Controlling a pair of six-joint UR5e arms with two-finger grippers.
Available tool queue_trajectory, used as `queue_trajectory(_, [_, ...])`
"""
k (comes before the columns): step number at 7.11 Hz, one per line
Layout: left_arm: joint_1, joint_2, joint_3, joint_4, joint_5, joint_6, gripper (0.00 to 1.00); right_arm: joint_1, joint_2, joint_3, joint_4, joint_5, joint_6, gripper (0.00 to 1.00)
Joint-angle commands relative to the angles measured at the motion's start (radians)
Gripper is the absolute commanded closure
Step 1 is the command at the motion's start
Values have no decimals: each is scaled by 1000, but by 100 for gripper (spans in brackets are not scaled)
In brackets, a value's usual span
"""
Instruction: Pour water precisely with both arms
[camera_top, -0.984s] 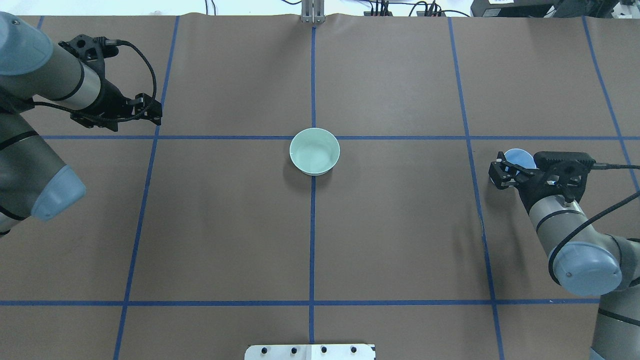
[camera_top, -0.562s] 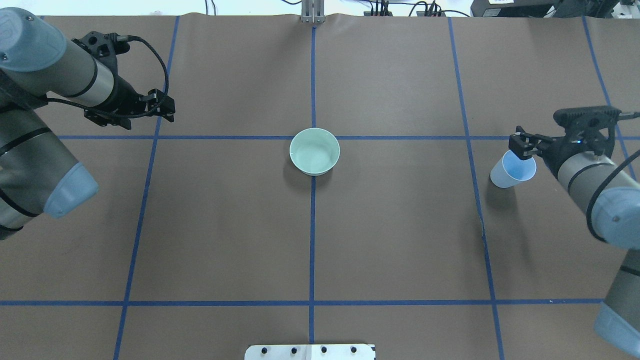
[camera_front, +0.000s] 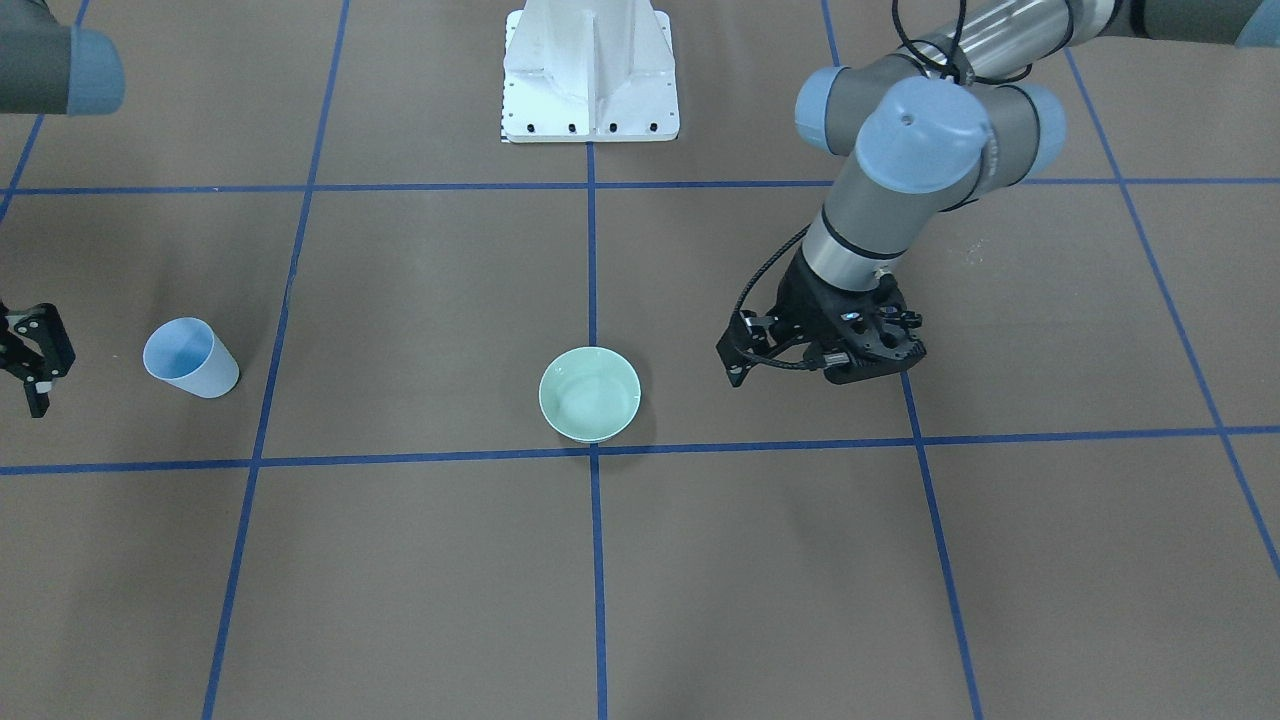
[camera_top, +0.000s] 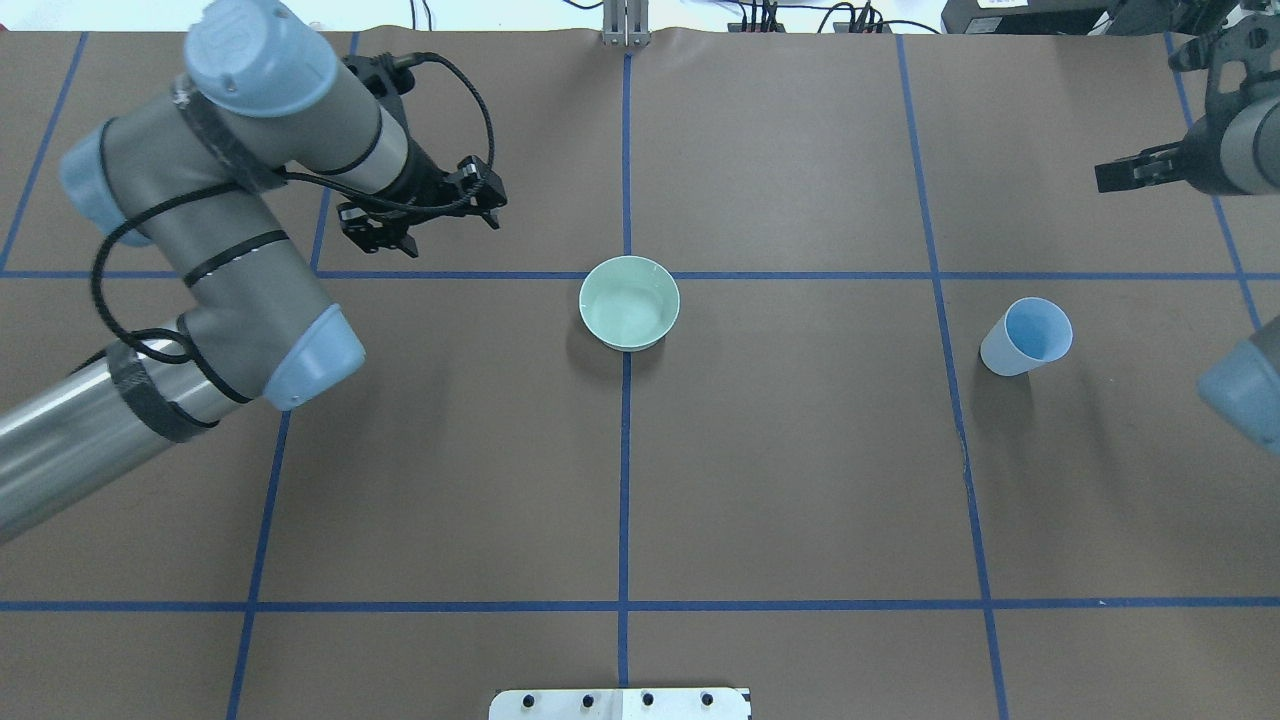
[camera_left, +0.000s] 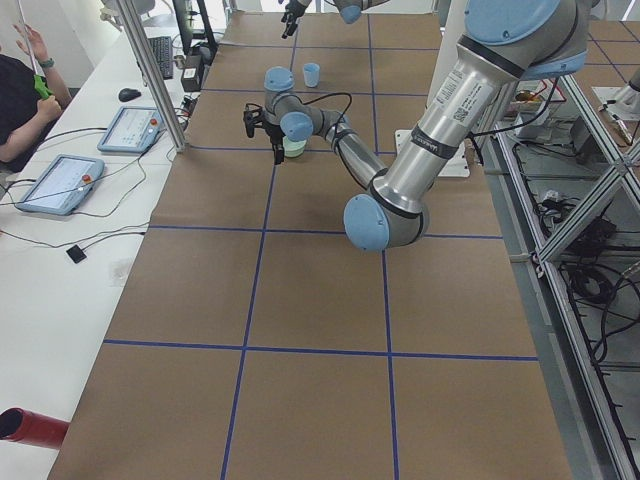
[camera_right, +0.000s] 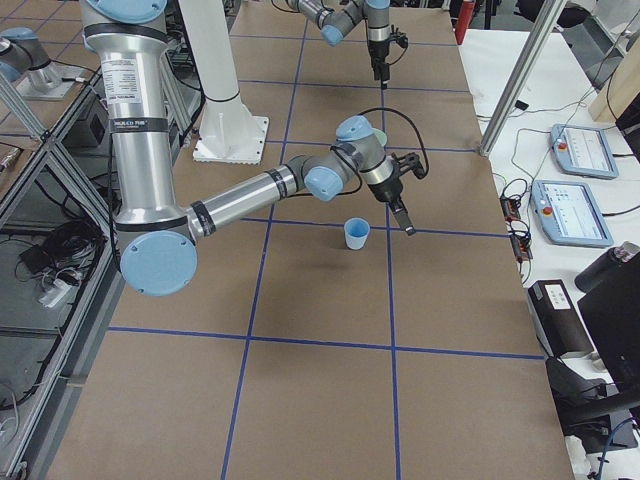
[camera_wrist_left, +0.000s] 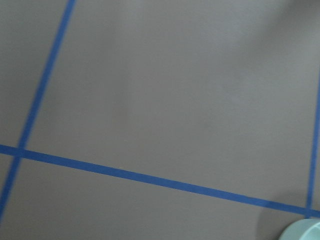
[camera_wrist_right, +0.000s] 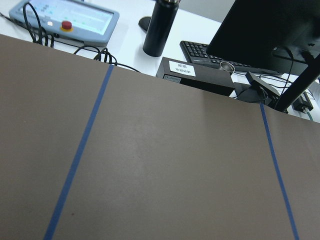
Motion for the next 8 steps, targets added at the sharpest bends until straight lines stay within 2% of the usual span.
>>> queue_trajectory(1, [83, -103, 101, -29, 6, -94, 0, 132, 30, -137, -21, 244, -100, 0])
queue_trajectory(3, [134, -139, 213, -135, 27, -111, 0, 193, 29, -220, -22, 391, -139, 0])
queue_trajectory(4, [157, -172, 294, -182, 69, -111, 0, 200, 30, -250, -24, 409, -142, 0])
queue_trajectory(6, [165, -188, 338, -198, 74, -109, 5, 204, 30, -280, -22, 407, -165, 0])
queue_trajectory(7, [165, -186, 351, -204, 75, -109, 13, 207, 30, -283, -22, 409, -165, 0])
queue_trajectory(8, [165, -186, 351, -200, 75, -108, 42, 207, 32, -284, -22, 409, -165, 0])
